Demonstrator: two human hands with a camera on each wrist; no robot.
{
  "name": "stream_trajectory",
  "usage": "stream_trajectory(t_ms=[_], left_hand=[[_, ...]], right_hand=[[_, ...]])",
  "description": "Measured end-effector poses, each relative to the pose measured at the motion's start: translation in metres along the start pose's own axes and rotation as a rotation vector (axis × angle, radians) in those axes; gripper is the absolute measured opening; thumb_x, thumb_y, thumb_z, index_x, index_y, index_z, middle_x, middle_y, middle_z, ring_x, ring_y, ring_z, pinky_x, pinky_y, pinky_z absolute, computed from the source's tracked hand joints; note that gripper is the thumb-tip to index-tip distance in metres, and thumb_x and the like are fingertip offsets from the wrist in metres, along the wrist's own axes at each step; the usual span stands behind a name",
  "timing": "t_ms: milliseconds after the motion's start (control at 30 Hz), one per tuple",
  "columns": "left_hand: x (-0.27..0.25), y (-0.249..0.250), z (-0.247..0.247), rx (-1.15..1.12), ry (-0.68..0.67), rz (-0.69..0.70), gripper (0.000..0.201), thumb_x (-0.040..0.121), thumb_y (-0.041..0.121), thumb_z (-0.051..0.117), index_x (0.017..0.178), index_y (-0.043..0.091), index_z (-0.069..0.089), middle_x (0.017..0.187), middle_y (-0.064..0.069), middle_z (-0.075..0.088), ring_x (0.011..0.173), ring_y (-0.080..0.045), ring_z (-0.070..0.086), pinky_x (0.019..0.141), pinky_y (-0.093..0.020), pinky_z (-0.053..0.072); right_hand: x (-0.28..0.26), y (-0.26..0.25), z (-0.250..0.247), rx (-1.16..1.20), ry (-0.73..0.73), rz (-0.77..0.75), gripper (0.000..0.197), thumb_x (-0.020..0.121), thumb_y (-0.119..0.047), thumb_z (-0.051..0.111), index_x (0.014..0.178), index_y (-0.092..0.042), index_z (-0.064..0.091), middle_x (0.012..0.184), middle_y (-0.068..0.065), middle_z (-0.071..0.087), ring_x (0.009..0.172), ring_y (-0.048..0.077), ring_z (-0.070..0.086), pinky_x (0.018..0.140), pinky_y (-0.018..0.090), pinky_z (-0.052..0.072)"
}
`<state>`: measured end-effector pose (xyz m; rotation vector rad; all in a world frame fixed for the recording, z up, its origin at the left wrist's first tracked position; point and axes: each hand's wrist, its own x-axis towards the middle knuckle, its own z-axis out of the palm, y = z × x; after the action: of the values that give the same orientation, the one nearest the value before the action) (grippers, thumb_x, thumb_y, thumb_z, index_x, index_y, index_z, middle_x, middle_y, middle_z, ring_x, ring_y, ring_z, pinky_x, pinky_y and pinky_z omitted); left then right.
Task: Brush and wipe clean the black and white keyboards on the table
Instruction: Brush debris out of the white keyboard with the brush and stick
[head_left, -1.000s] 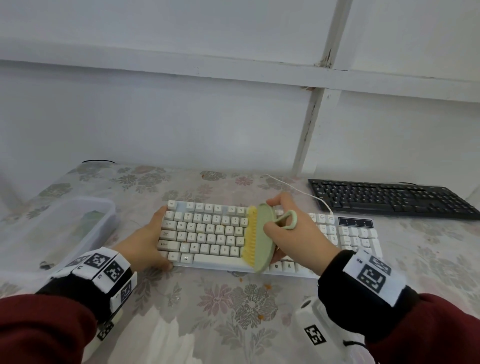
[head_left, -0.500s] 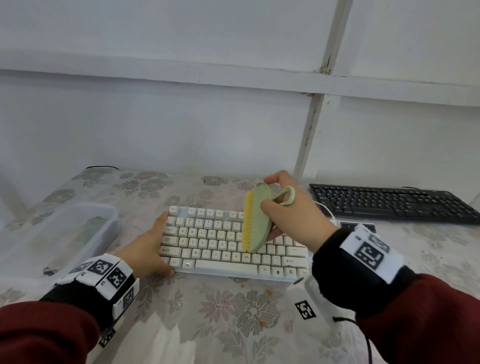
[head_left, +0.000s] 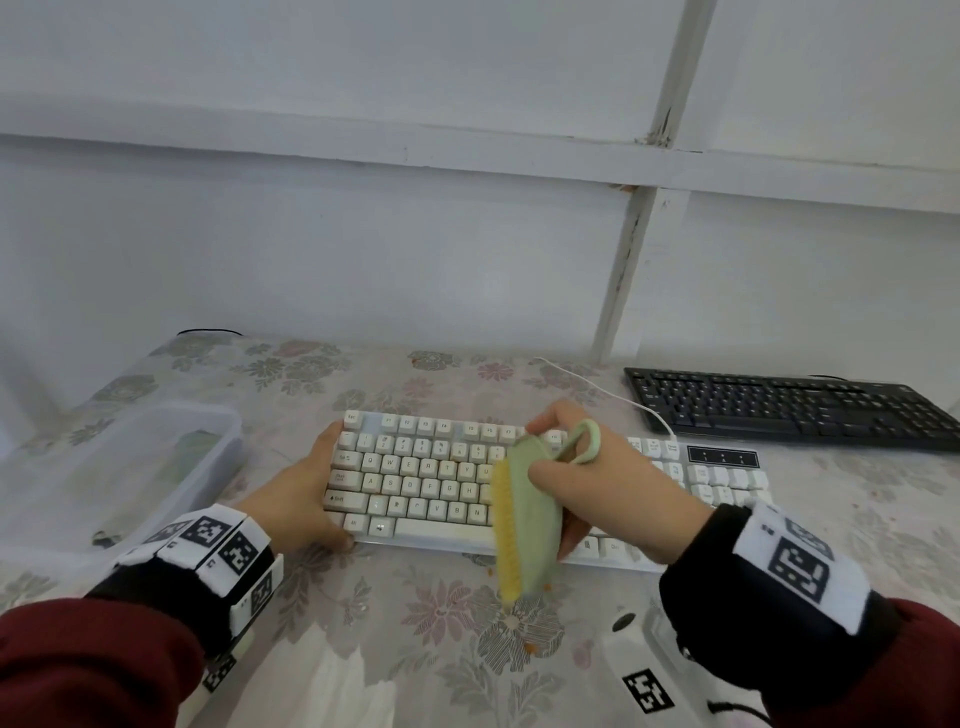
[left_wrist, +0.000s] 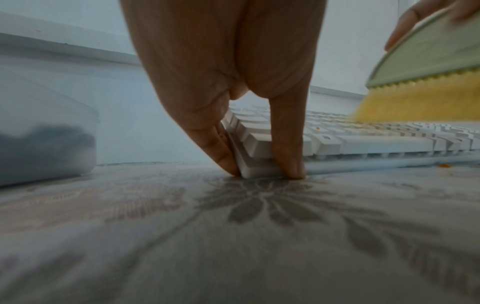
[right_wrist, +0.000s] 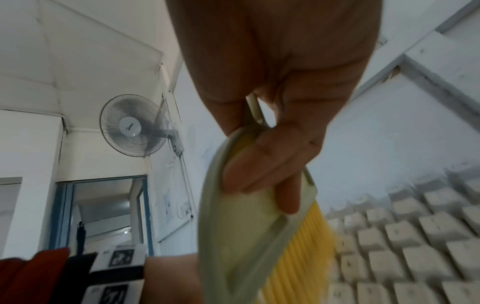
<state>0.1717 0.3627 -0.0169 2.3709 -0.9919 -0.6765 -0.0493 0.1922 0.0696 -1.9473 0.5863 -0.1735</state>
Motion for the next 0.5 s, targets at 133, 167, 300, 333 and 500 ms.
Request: stream_trajectory(t_ms=[133,167,300,333,500], left_hand=[[0.0,0.0,0.0,0.008,0.005,-0.006,0.124,0.064,0.011,0.08,0.145,0.032,-0.011,0.113,0.007,0.052,0.098,-0.012,0.055,0.082,-0.019,0.042],[0.0,0.001,0.0,0.008,0.005,-0.007,0.124,0.064,0.011,0.08,0.145,0.032,-0.011,0.114,0.006,0.052,0.099,-0.012,0.054,0.083,-0.019,0.041],[-0.002,0.001,0.0,0.008,0.0,-0.009,0.124,0.066,0.011,0.08,0.145,0.03,-0.012,0.115,0.007,0.05,0.098,-0.012,0.053,0.082,-0.017,0.04],[-0.002,0.002,0.0,0.01,-0.003,-0.011,0.124,0.066,0.011,0.08,0.145,0.03,-0.013,0.115,0.006,0.05,0.098,-0.011,0.053,0.082,-0.017,0.04],[-0.003,0.004,-0.001,0.014,-0.004,-0.016,0.124,0.067,0.009,0.079,0.146,0.029,-0.014,0.129,-0.001,0.05,0.099,-0.011,0.051,0.086,-0.018,0.039]], right_hand=[[0.016,-0.008,-0.006,0.067,0.151,-0.062,0.029,0.09,-0.007,0.048,0.114,-0.022,0.043,0.093,0.017,0.063,0.064,0.023,0.068,0.05,0.031,0.057],[0.019,-0.008,-0.004,0.068,0.154,-0.06,0.029,0.09,-0.008,0.048,0.115,-0.023,0.042,0.097,0.019,0.063,0.07,0.027,0.07,0.052,0.033,0.058],[0.02,-0.001,0.005,0.044,0.114,-0.043,0.031,0.09,-0.009,0.047,0.116,-0.024,0.041,0.099,0.023,0.063,0.08,0.037,0.068,0.058,0.04,0.06],[0.019,0.001,0.006,0.048,0.107,-0.039,0.03,0.09,-0.009,0.047,0.116,-0.023,0.041,0.1,0.023,0.063,0.081,0.037,0.068,0.057,0.039,0.06],[0.013,0.004,0.009,0.054,0.143,-0.056,0.03,0.09,-0.009,0.048,0.115,-0.023,0.041,0.098,0.023,0.064,0.079,0.038,0.068,0.057,0.04,0.06]])
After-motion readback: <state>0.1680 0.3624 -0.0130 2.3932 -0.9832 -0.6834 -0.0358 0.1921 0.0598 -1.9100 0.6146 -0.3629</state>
